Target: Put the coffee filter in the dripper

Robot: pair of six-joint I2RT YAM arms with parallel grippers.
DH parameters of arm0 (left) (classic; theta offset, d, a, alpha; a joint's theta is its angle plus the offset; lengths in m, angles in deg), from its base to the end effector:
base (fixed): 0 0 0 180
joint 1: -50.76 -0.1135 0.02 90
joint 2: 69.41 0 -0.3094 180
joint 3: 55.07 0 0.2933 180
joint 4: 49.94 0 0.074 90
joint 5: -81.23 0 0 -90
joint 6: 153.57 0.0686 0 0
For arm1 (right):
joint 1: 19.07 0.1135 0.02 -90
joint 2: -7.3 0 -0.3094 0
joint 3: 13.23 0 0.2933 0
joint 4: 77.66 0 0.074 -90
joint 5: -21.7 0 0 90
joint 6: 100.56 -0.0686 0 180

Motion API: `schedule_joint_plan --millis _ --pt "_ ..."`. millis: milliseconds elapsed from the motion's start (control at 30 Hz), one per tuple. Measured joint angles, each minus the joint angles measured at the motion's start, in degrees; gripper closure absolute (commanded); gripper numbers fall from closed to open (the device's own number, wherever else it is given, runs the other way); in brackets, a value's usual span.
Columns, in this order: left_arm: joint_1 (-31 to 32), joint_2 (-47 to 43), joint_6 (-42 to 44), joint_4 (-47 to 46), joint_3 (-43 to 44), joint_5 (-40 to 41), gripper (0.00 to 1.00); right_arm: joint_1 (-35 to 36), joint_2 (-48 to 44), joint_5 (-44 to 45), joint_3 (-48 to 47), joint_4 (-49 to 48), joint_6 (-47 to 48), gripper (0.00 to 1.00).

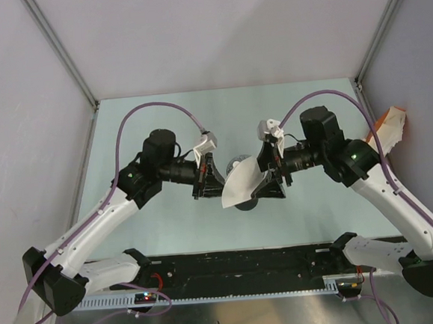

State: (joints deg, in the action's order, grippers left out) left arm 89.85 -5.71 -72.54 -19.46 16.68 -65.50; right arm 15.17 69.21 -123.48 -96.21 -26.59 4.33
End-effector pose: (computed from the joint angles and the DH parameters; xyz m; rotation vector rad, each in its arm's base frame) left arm 0.1785 -0.2189 0.3894 1.1899 1.7043 -1.4966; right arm 0.1717 0.1850 0.4353 -1.3594 1.5444 1.2058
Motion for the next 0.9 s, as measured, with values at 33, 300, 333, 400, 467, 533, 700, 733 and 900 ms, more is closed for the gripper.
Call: schedule_joint_plan --millis 33,300,333,400,467,533,700,733,900 --pt "0.0 0.0 0.2 0.4 0.0 0.0 1.00 -0.3 0.0 0.5 -0.3 0.7 0.6 0.14" --pt "1.0 -1.5 12.6 10.7 0.1 2.2 1.00 -4.2 3.0 0.7 -7.3 9.7 8.4 0.01" --pt "1.2 -1.6 13.7 11.6 0.1 2.3 1.00 -4.3 3.7 0.8 -8.5 11.1 9.6 0.01" --pt "1.7 -1.6 16.2 13.6 0.2 2.6 1.00 -4.2 5.0 1.7 -11.0 14.2 12.3 0.01" --pt "1.9 -1.7 18.2 15.2 0.2 3.1 1.00 -3.3 6.1 3.9 -13.7 17.4 15.0 0.01" --pt "2.1 -1.9 20.2 17.2 0.6 4.4 1.00 -1.4 6.9 6.1 -17.0 20.9 17.4 0.00" --pt "2.6 -3.8 25.3 22.5 4.1 8.7 1.00 5.2 6.4 11.0 -22.0 23.6 19.2 0.01" --pt "2.9 -4.4 26.5 23.7 5.2 9.6 1.00 7.0 5.8 12.2 -22.0 23.7 19.2 0.01" --pt "4.8 -7.7 32.6 28.8 9.4 14.7 1.00 12.8 2.5 17.4 -20.1 22.5 17.6 0.01"
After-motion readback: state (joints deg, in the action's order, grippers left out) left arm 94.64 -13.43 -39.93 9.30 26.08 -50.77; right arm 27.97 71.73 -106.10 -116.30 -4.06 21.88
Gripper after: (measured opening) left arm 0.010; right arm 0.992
